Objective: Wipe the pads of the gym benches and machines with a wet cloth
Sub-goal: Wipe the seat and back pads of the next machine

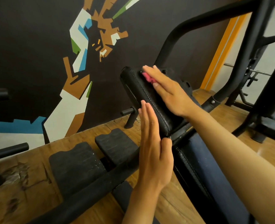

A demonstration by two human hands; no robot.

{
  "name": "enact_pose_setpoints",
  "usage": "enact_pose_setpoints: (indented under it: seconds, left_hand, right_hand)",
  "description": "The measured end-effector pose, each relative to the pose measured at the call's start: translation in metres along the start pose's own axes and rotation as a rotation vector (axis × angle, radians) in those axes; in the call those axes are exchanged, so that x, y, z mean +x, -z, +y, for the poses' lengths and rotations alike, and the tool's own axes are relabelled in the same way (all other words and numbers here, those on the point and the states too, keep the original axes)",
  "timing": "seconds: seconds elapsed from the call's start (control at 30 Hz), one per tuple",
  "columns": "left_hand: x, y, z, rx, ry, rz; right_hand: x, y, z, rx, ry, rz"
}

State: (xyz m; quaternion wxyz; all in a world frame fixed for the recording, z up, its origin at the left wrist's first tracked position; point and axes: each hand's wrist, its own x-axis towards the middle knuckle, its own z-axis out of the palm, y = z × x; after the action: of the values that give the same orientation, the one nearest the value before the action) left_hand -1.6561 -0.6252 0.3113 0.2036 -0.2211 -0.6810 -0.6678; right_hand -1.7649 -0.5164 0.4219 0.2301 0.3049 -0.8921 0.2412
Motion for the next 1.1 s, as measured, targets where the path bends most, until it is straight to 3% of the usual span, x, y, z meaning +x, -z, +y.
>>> enact_pose_setpoints:
  seconds: [0.07, 0.13, 0.27, 0.37, 0.43, 0.57, 0.63, 0.8, 0.9, 0.97, 1.1]
  left_hand:
    - [-0.001, 0.002, 0.002, 0.014, -0.002, -0.003]
    - [-0.001, 0.004, 0.002, 0.013, 0.003, -0.012]
    - [-0.001, 0.005, 0.001, 0.042, 0.025, 0.002]
    - [-0.002, 0.008, -0.001, 0.040, 0.025, -0.013]
    - [-0.001, 0.012, -0.002, 0.050, 0.019, -0.027]
    - [-0.001, 0.020, -0.003, 0.069, 0.008, -0.051]
    - [0.000, 0.021, -0.002, 0.063, 0.000, -0.057]
    - [0.003, 0.016, -0.005, 0.035, 0.001, -0.043]
    - [0.004, 0.017, -0.007, 0.030, -0.012, -0.038]
    - [0.003, 0.018, -0.006, 0.030, -0.022, -0.032]
    - [-0.003, 0.019, -0.004, 0.010, -0.005, -0.036]
  right_hand:
    - [0.026, 0.013, 0.018, 0.045, -0.226, 0.052]
    - [0.042, 0.011, 0.010, 0.069, -0.296, 0.012]
    - [0.033, -0.020, -0.044, 0.035, 0.104, -0.024]
    - [0.029, -0.025, -0.040, 0.048, 0.182, -0.016]
    - [0.031, -0.015, -0.016, 0.071, 0.072, 0.025]
    - [0.026, 0.018, 0.036, -0.004, -0.327, 0.132]
    - [0.014, 0.018, 0.032, -0.022, -0.361, 0.134]
    - [-0.064, -0.011, -0.042, 0.073, -0.089, 0.083]
    - [-0.086, -0.013, -0.046, 0.129, 0.017, 0.022]
    - [-0.070, -0.003, -0.015, 0.076, -0.091, 0.086]
    - [-0.040, 0.024, 0.054, 0.151, -0.513, 0.263]
